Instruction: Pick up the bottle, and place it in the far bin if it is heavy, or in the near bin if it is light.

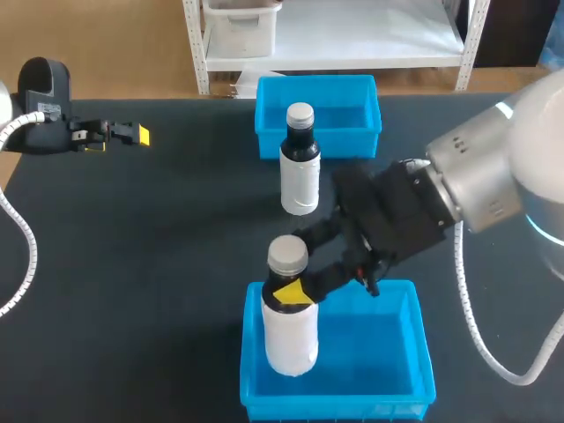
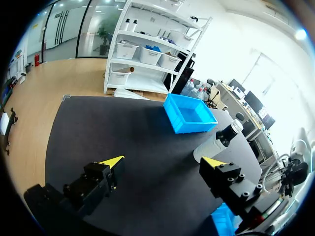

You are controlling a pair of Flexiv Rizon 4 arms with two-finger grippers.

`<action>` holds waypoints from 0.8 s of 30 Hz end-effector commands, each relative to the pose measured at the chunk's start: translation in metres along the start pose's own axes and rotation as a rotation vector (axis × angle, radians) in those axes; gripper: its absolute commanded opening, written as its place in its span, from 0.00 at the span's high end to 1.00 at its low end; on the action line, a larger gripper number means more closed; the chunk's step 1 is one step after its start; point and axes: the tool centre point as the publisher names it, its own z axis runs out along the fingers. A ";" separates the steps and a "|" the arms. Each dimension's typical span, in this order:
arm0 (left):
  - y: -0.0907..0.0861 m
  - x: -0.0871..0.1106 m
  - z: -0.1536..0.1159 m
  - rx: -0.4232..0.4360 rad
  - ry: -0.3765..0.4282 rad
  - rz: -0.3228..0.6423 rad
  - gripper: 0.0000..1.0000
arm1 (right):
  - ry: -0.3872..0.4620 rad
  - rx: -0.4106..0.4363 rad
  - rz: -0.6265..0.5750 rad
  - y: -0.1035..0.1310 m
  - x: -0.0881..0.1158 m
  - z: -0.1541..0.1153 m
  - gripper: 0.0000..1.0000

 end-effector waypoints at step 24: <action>0.000 0.000 0.000 0.000 0.000 0.000 0.00 | -0.009 -0.014 0.021 -0.023 0.029 0.014 1.00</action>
